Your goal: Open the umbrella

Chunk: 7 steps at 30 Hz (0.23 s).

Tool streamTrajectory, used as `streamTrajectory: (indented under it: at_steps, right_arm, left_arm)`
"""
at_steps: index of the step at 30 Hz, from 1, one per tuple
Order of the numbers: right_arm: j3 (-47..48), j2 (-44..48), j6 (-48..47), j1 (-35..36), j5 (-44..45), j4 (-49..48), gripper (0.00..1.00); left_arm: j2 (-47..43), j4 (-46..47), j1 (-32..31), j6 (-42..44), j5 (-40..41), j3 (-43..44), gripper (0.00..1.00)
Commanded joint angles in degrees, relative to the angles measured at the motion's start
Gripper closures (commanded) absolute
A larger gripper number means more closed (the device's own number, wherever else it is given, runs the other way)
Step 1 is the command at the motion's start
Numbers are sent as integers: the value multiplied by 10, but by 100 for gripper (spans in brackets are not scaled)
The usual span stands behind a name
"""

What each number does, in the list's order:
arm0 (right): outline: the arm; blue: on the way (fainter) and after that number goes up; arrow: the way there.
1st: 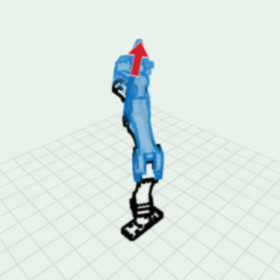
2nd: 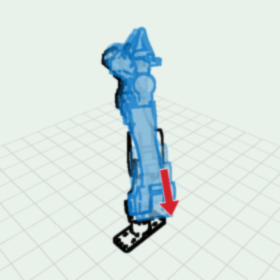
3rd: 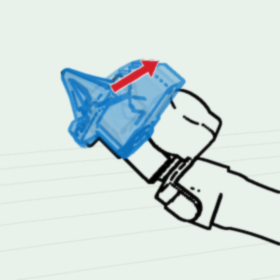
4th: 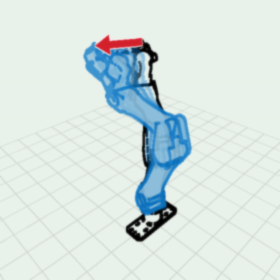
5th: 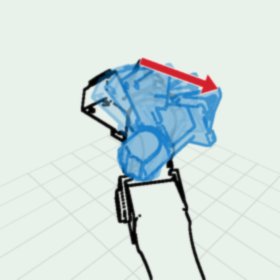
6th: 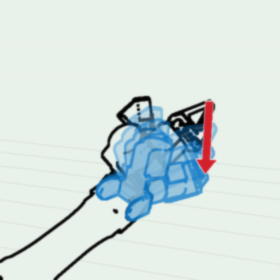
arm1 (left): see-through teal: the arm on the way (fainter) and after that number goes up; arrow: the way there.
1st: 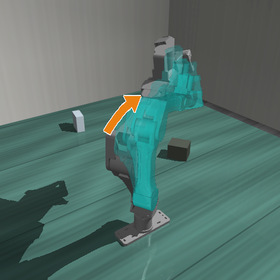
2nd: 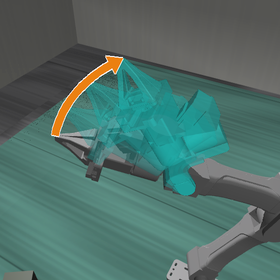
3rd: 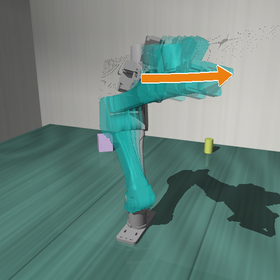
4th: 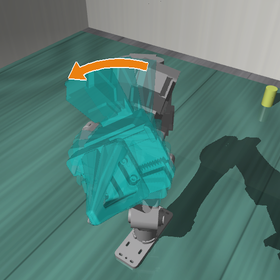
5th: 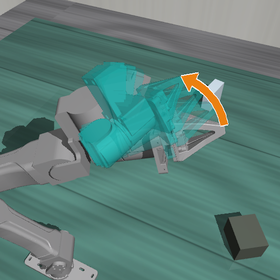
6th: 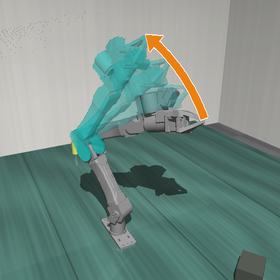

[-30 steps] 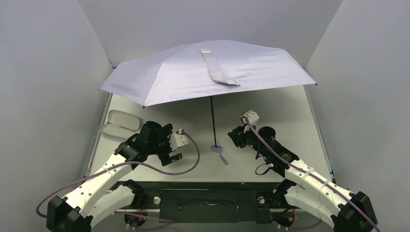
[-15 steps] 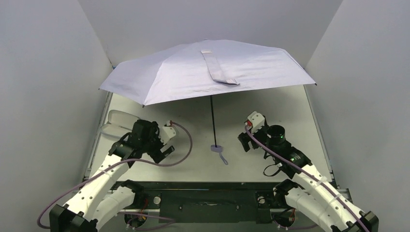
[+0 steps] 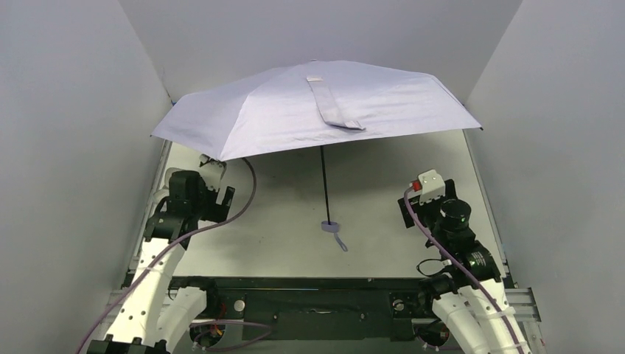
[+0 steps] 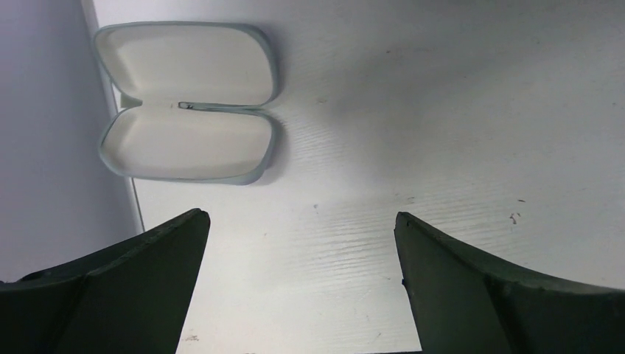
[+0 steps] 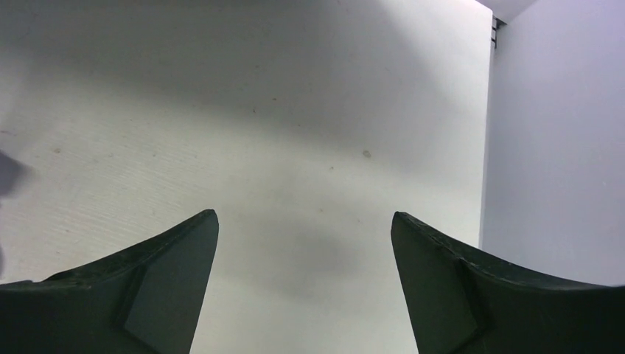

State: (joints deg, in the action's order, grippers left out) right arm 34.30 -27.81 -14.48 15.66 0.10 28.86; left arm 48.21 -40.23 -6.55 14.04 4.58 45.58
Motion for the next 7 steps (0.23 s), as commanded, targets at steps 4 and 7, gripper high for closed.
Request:
streamTrajectory:
  at_steps: [4, 7]
  right_arm:
    - [-7, 22, 15, -16, 24, 11, 17]
    - [-8, 20, 13, -19, 22, 14, 16]
  left_arm:
    - [-48, 19, 4, -3, 60, -31, 3]
    - [-51, 31, 2, 1, 66, -37, 3]
